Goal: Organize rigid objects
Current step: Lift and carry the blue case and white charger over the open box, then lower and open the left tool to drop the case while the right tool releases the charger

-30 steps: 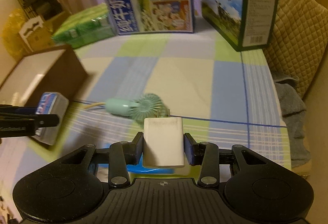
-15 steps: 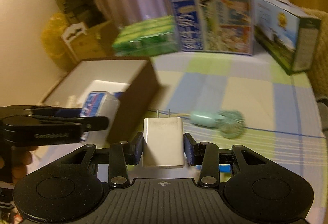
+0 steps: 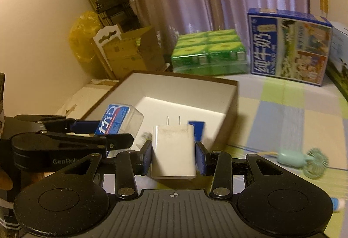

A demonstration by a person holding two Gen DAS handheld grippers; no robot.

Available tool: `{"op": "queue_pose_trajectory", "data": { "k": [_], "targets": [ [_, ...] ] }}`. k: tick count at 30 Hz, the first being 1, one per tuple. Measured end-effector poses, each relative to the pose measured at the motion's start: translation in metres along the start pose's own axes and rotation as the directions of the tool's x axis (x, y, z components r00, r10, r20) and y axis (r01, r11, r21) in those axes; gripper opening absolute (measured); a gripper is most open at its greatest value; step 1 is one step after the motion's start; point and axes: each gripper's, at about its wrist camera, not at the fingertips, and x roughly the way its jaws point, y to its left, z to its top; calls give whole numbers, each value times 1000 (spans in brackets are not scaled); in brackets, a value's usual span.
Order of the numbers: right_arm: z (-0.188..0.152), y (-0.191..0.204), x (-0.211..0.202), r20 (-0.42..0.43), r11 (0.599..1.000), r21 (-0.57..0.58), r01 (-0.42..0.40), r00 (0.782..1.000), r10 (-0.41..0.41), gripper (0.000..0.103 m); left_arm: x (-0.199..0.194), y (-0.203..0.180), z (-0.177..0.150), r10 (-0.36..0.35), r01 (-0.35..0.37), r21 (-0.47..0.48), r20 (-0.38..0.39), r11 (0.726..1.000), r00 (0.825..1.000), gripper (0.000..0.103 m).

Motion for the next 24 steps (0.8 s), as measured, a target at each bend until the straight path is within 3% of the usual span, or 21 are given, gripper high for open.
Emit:
{"op": "queue_pose_trajectory", "data": {
  "k": [11,24],
  "targets": [
    [24,41,80,-39,998,11,66,997,-66,38,39,70,21,7,-3,66,-49,998,999,53],
    [55,18,166,-115,981,64,184,978,-176,38,137,113,57,-11,32,120,-174,992,985,53]
  ]
}}
